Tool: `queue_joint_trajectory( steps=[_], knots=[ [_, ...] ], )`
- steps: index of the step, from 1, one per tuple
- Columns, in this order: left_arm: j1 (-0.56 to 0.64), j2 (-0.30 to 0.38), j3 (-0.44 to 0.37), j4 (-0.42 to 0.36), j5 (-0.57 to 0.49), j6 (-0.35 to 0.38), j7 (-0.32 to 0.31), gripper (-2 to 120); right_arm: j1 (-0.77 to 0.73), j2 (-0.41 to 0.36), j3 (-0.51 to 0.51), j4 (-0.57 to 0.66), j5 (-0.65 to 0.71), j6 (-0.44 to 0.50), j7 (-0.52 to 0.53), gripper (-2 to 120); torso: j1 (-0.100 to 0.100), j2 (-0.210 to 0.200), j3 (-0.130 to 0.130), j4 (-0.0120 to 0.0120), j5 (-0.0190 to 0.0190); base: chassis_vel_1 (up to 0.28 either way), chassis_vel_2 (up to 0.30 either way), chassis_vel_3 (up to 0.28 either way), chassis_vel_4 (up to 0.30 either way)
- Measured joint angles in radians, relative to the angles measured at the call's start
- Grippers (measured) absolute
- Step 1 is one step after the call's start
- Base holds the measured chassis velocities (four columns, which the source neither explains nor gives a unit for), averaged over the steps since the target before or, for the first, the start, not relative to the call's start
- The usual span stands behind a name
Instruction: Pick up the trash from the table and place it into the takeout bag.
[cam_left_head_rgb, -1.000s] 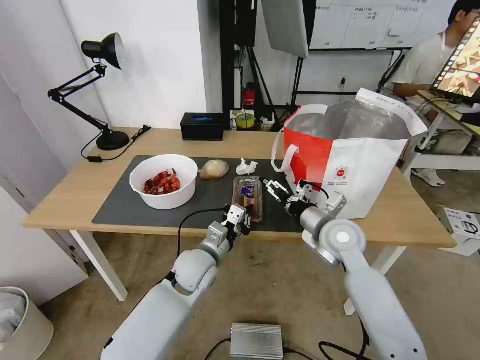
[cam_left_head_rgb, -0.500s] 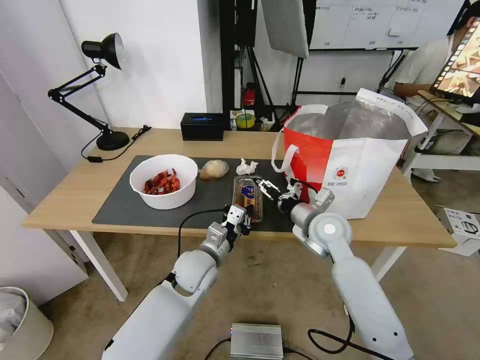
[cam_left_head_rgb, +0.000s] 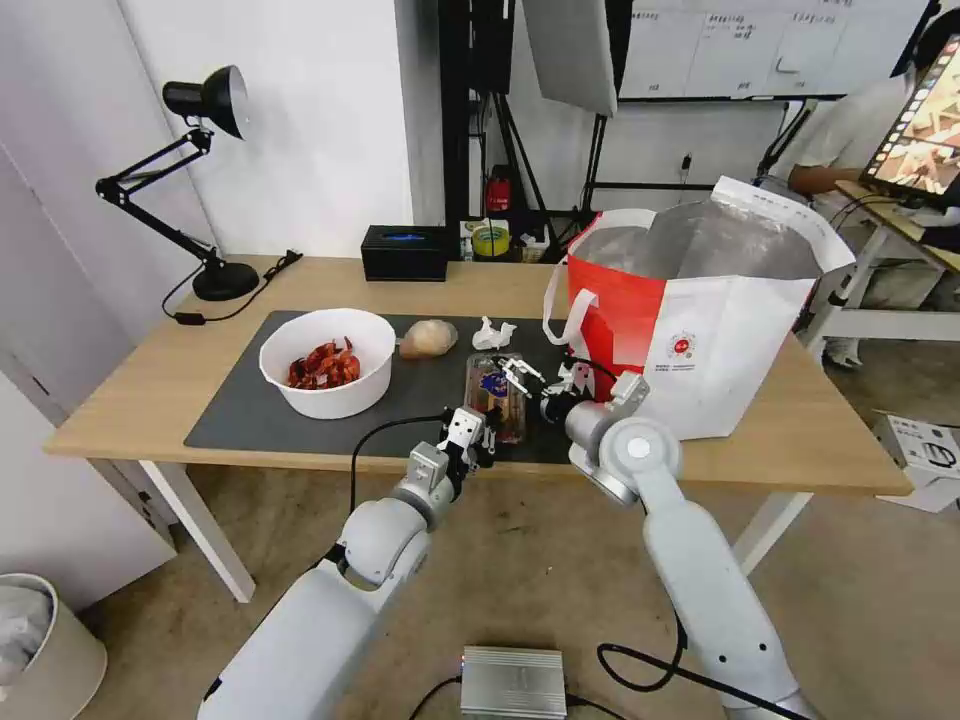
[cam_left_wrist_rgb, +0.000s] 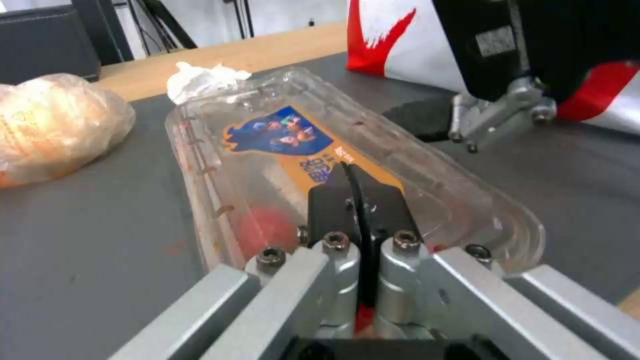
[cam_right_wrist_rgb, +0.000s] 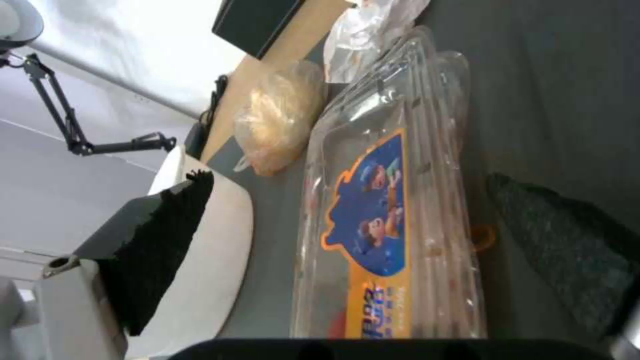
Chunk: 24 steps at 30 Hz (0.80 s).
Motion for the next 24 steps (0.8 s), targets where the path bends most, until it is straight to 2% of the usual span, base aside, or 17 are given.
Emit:
queue_joint_trajectory(
  steps=[24],
  knots=[
    [0.000,0.017,-0.003,-0.001,-0.012,-0.008,0.001,0,0.064,0.045,-0.020,-0.071,-0.012,-0.035,0.050,100,0.000,0.000,0.000,0.0000,0.0000,0.000,0.000,0.000,0.000]
  ],
)
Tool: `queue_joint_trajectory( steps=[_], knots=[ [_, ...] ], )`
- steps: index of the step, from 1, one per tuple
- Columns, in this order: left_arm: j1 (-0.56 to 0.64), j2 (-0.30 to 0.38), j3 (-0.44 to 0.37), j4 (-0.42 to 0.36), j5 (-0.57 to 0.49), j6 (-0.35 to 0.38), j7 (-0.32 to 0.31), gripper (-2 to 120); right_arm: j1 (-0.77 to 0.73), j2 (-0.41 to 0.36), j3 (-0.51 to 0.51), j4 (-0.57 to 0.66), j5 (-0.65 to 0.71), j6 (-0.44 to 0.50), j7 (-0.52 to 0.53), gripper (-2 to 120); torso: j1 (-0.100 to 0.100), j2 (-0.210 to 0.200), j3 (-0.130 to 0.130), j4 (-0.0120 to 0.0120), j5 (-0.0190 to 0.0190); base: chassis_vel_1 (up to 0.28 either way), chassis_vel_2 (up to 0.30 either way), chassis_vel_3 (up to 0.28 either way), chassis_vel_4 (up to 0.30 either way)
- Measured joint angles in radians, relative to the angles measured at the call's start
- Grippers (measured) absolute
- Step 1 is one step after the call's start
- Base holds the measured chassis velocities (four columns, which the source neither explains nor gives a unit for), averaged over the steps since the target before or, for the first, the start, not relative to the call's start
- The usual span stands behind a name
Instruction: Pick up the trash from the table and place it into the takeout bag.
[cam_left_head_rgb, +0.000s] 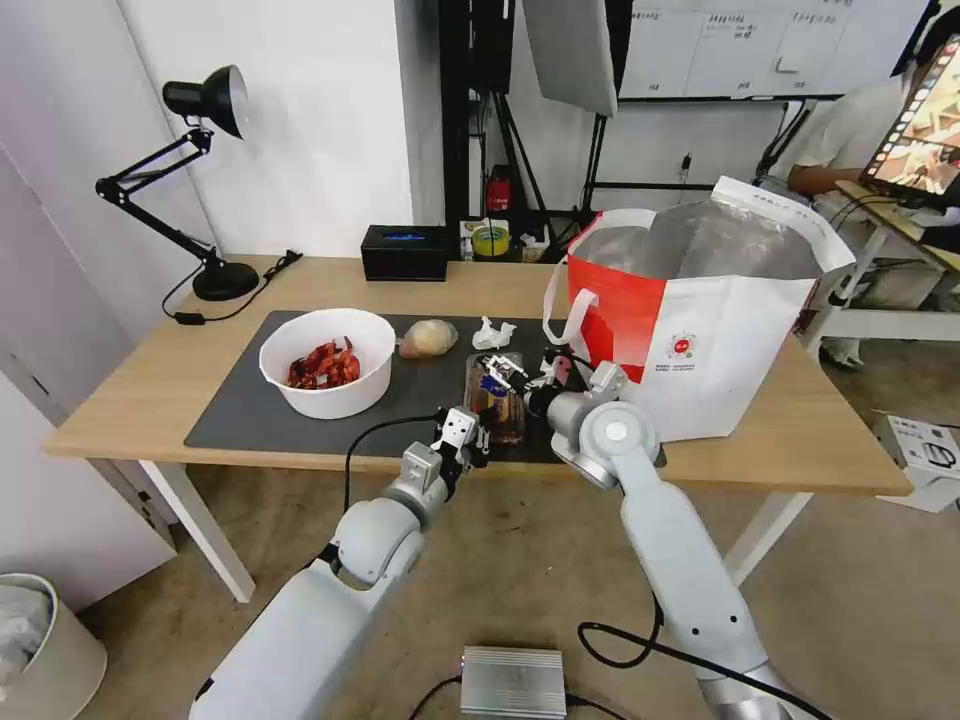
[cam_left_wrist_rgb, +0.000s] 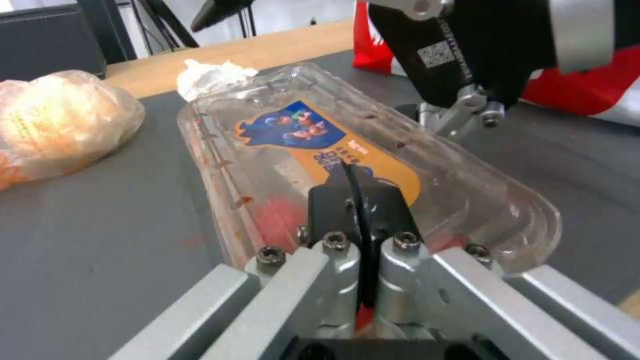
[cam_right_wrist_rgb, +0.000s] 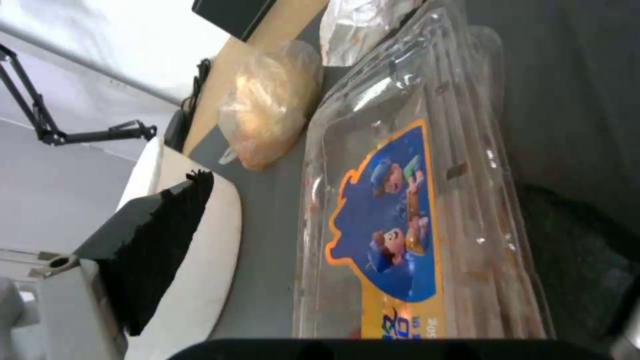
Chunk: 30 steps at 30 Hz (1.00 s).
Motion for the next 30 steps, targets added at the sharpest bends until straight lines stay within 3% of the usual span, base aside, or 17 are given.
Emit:
queue_joint_trajectory(
  steps=[23,30],
  knots=[
    [0.000,-0.001,0.002,-0.003,0.001,-0.002,0.000,0,0.038,0.030,-0.014,-0.033,-0.018,-0.057,0.064,100,0.000,0.000,0.000,0.0000,0.0000,0.000,0.000,0.000,0.000],
    [-0.004,-0.003,0.003,-0.002,0.001,-0.003,0.000,0,0.040,0.027,-0.016,-0.033,-0.024,-0.062,0.065,80,0.000,0.000,0.000,0.0000,0.0000,0.000,0.000,0.000,0.000]
  ],
)
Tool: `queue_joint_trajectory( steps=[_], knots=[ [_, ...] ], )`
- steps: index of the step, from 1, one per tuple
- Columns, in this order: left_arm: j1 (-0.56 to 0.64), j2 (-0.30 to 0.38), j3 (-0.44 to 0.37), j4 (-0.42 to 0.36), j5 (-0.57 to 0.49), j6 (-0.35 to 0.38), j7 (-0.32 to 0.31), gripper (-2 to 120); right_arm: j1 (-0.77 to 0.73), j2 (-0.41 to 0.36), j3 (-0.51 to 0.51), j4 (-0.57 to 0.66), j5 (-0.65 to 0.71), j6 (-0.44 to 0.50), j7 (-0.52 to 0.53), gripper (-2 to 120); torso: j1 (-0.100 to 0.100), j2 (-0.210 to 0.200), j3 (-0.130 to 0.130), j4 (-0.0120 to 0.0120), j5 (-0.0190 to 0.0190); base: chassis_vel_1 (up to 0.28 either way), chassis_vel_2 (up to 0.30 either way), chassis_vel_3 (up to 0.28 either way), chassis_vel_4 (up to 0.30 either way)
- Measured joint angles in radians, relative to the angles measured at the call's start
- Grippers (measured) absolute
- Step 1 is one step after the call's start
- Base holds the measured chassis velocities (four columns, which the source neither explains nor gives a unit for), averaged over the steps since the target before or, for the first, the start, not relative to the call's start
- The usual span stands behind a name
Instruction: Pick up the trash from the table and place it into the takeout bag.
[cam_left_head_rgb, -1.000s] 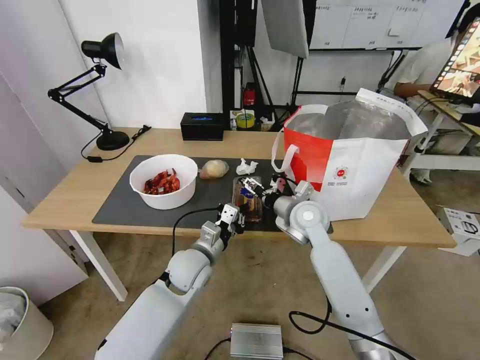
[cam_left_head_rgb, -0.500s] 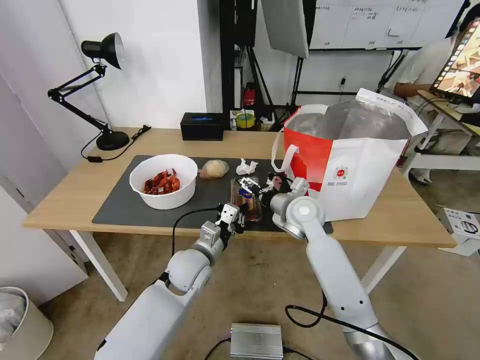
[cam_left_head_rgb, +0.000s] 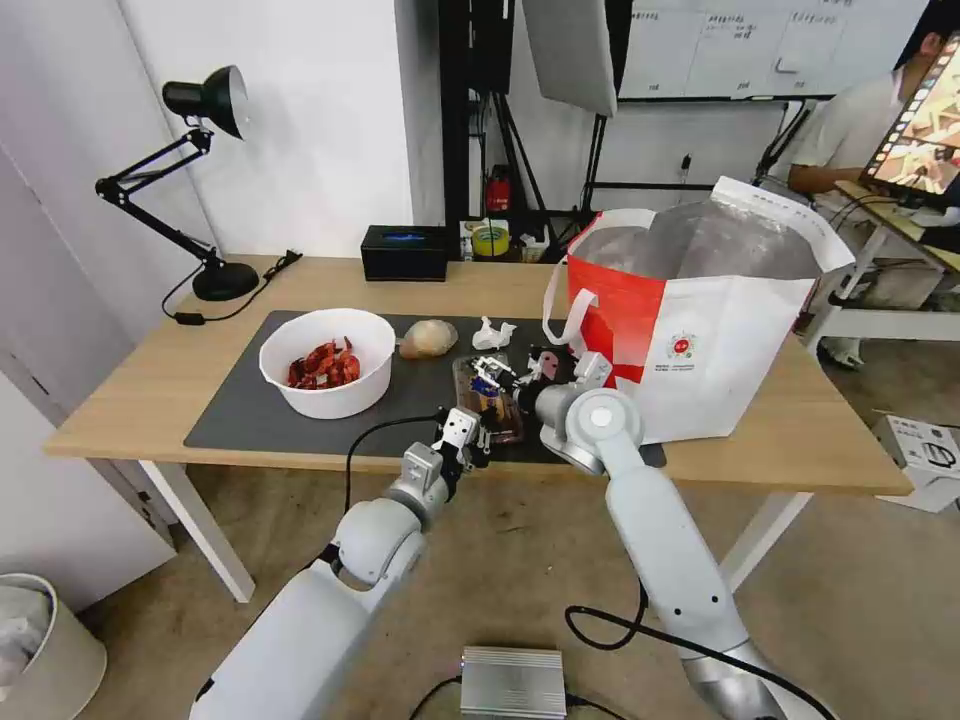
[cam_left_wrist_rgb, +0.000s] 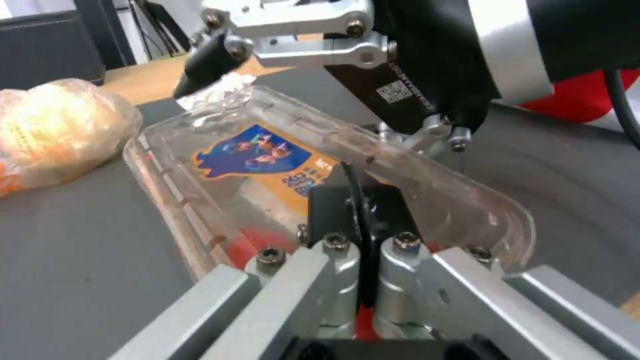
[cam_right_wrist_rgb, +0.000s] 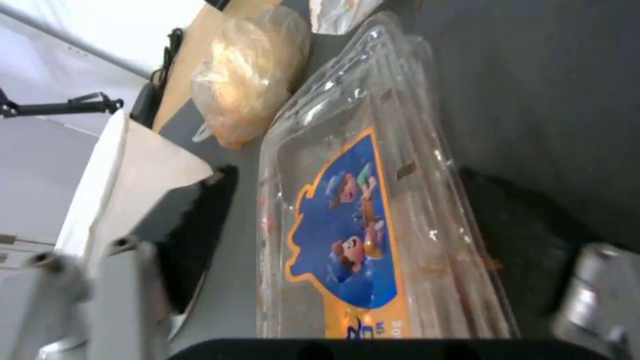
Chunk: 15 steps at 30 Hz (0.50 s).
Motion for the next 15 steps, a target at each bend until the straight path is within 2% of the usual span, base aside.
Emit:
queue_joint_trajectory(
  steps=[3,4,7,8,10,11,13,15],
  knots=[
    [0.000,0.000,0.000,0.000,0.000,-0.001,0.000,0,0.004,-0.005,0.000,0.003,0.001,-0.005,-0.002,67,0.000,0.000,0.000,0.0000,0.0000,0.000,0.000,0.000,0.000],
    [0.000,0.000,0.000,0.000,0.000,-0.001,0.000,0,0.004,-0.005,0.000,0.003,0.001,-0.005,-0.002,67,0.000,0.000,0.000,0.0000,0.0000,0.000,0.000,0.000,0.000],
    [0.001,-0.001,0.000,0.000,0.000,-0.002,-0.001,0,0.005,-0.011,0.001,0.008,0.003,-0.012,-0.003,52,0.000,0.000,0.000,0.0000,0.0000,0.000,0.000,0.000,0.000],
    [0.001,-0.001,0.000,0.000,0.000,-0.002,-0.001,0,0.005,-0.011,0.001,0.008,0.003,-0.012,-0.003,52,0.000,0.000,0.000,0.0000,0.0000,0.000,0.000,0.000,0.000],
    [0.002,-0.001,0.000,-0.001,0.000,-0.002,-0.001,0,0.005,-0.018,0.001,0.015,0.005,-0.015,-0.003,41,0.000,0.000,0.000,0.0000,0.0000,0.000,0.000,0.000,0.000],
    [0.002,-0.001,0.000,-0.001,0.000,-0.002,-0.001,0,0.005,-0.018,0.001,0.015,0.005,-0.015,-0.003,41,0.000,0.000,0.000,0.0000,0.0000,0.000,0.000,0.000,0.000],
    [0.004,-0.001,0.000,-0.002,0.000,-0.003,-0.001,0,0.005,-0.029,0.001,0.020,0.008,-0.021,-0.002,30,0.000,0.000,0.000,0.0001,0.0000,0.000,0.000,0.000,0.000],
    [0.004,-0.001,0.000,-0.003,0.000,-0.003,-0.001,0,0.004,-0.034,0.001,0.022,0.010,-0.024,-0.002,26,0.000,0.000,0.000,0.0000,0.0000,0.000,0.000,0.000,0.000]
  ],
)
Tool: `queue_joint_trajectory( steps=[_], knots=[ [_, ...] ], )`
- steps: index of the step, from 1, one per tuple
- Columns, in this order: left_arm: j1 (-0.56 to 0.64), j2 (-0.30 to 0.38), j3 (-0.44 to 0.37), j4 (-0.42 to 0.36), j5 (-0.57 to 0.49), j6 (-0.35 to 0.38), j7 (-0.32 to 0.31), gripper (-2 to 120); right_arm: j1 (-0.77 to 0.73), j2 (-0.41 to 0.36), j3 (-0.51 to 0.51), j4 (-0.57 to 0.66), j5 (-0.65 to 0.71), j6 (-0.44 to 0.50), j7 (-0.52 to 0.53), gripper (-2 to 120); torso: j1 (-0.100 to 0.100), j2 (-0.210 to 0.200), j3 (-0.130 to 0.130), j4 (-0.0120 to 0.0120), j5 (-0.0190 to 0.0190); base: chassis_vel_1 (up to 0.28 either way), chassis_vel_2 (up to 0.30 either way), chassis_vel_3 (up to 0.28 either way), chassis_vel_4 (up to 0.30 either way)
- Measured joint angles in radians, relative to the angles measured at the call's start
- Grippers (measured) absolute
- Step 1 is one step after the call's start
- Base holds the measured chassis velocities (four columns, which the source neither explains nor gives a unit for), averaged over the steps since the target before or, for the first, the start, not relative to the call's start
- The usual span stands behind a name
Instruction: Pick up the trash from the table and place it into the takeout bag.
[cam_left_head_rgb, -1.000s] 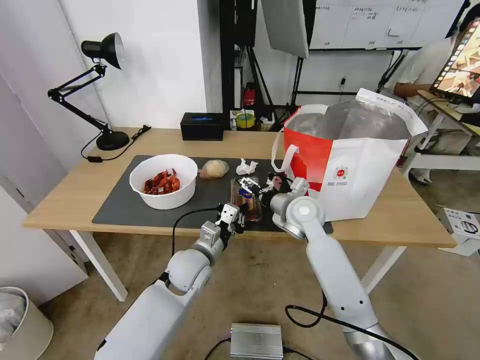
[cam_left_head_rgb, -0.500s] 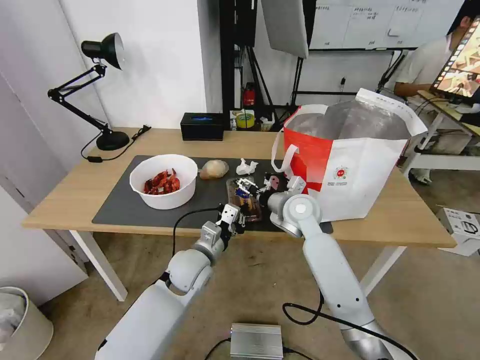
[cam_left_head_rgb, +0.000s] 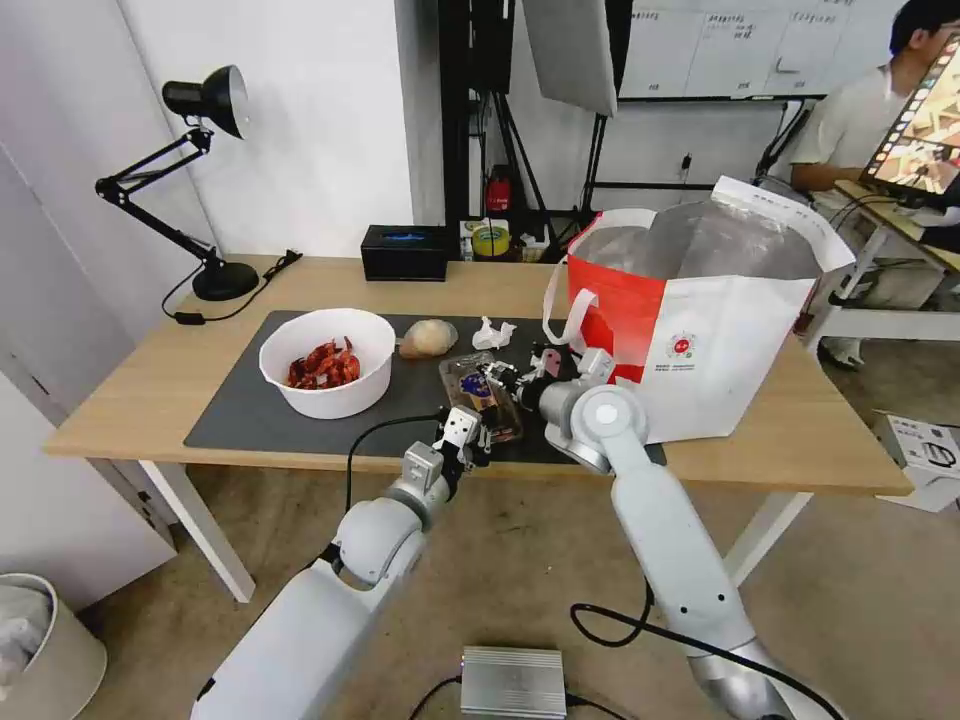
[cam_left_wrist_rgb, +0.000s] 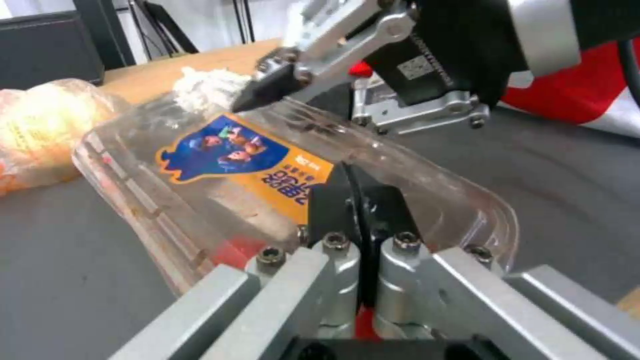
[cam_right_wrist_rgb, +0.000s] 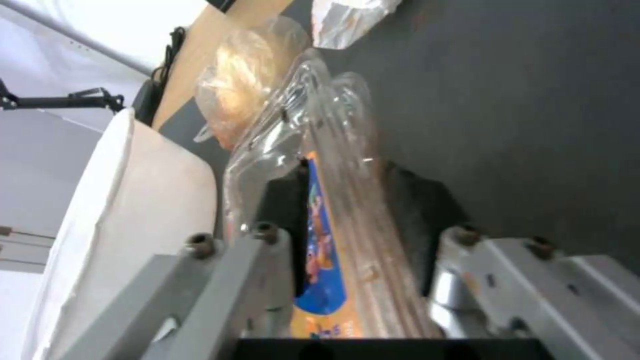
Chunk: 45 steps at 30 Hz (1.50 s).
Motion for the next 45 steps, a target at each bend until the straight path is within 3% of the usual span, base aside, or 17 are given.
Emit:
queue_joint_trajectory(
  steps=[7,15,24,31,33,36,39,44,45],
  knots=[
    [0.002,-0.003,0.000,-0.001,0.002,-0.005,-0.001,0,-0.004,-0.019,0.002,0.010,0.023,-0.017,0.008,0,0.000,0.000,0.000,0.0000,0.0000,0.000,0.000,0.000,0.000],
    [0.011,-0.002,-0.016,-0.015,-0.001,-0.009,-0.001,0,-0.007,-0.018,0.002,0.010,0.023,-0.018,0.010,0,0.000,0.000,0.000,0.0000,0.0000,0.000,0.000,0.000,0.000],
    [0.074,0.036,-0.090,-0.109,-0.034,-0.013,-0.004,0,-0.007,-0.009,0.007,0.007,0.024,-0.016,0.007,0,0.000,0.000,0.000,0.0001,0.0000,0.000,0.000,0.000,0.000],
    [0.164,0.066,-0.179,-0.180,-0.055,-0.032,-0.019,0,-0.006,-0.006,0.012,0.007,0.025,-0.014,0.004,0,0.000,0.000,0.000,0.0000,-0.0002,0.000,0.000,0.000,0.000],
    [0.235,0.070,-0.248,-0.211,-0.055,-0.045,-0.018,0,-0.008,-0.006,0.020,0.012,0.027,-0.014,0.000,0,0.000,0.000,0.000,0.0002,-0.0002,0.000,0.000,0.000,0.000],
    [0.277,0.067,-0.285,-0.229,-0.055,-0.051,-0.016,1,-0.012,-0.008,0.025,0.018,0.028,-0.013,-0.004,0,0.000,0.000,0.000,0.0003,-0.0002,0.000,0.000,0.000,0.000],
    [0.327,0.058,-0.331,-0.256,-0.060,-0.055,-0.011,15,-0.021,-0.012,0.032,0.029,0.028,-0.012,-0.012,0,0.000,0.000,0.000,0.0000,-0.0002,0.000,0.000,0.000,0.000],
    [0.359,0.048,-0.358,-0.275,-0.061,-0.059,-0.003,25,-0.025,-0.012,0.035,0.041,0.027,-0.011,-0.016,0,0.000,0.000,0.000,0.0001,-0.0001,0.000,0.000,0.000,0.000],
    [0.375,0.043,-0.369,-0.283,-0.061,-0.062,-0.001,34,-0.028,-0.012,0.037,0.051,0.027,-0.010,-0.020,0,0.000,0.000,0.000,0.0001,-0.0001,0.000,0.000,0.000,0.000]
  ],
)
